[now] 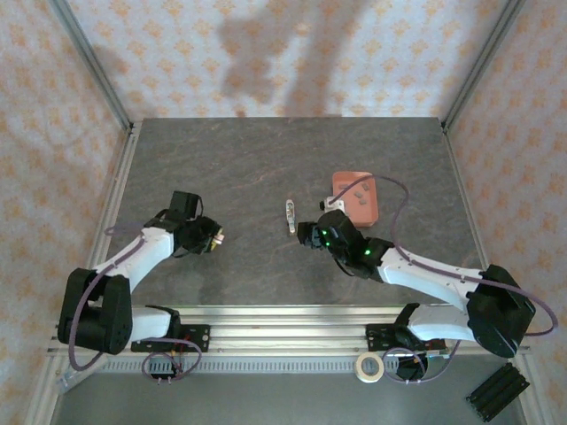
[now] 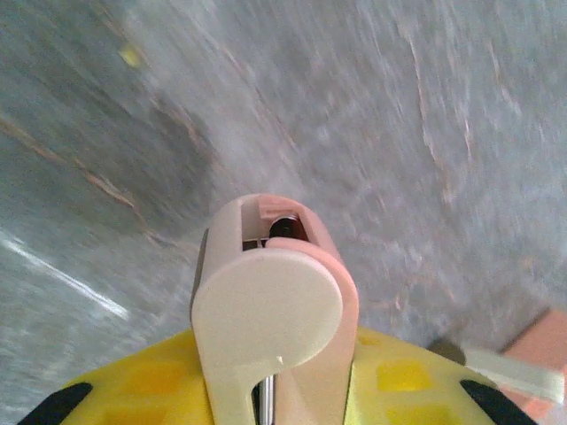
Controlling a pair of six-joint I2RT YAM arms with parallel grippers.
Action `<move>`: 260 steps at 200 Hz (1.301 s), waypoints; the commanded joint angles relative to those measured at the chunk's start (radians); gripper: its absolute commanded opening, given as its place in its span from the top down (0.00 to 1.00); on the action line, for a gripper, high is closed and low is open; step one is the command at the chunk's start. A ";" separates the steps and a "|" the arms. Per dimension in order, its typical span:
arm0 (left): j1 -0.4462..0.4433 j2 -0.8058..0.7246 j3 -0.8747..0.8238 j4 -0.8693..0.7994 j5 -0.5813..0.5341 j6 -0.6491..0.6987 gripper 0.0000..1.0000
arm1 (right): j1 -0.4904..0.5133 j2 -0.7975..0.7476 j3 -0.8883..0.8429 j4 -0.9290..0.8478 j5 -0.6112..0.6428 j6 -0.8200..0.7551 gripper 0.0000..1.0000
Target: Load the staples into the stapler
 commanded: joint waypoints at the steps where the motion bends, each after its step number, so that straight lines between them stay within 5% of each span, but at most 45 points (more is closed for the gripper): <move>1: -0.054 -0.027 -0.052 0.152 0.050 -0.085 0.71 | 0.005 0.016 -0.009 0.114 -0.115 0.005 0.30; 52: -0.171 -0.043 -0.115 0.334 0.052 -0.241 0.70 | 0.035 0.172 0.002 0.367 -0.360 0.060 0.30; 117: -0.197 -0.032 -0.180 0.566 0.085 -0.392 0.69 | 0.038 0.332 0.057 0.523 -0.506 0.115 0.30; 260: -0.243 -0.053 -0.202 0.675 0.101 -0.489 0.68 | 0.039 0.532 0.151 0.683 -0.463 0.151 0.37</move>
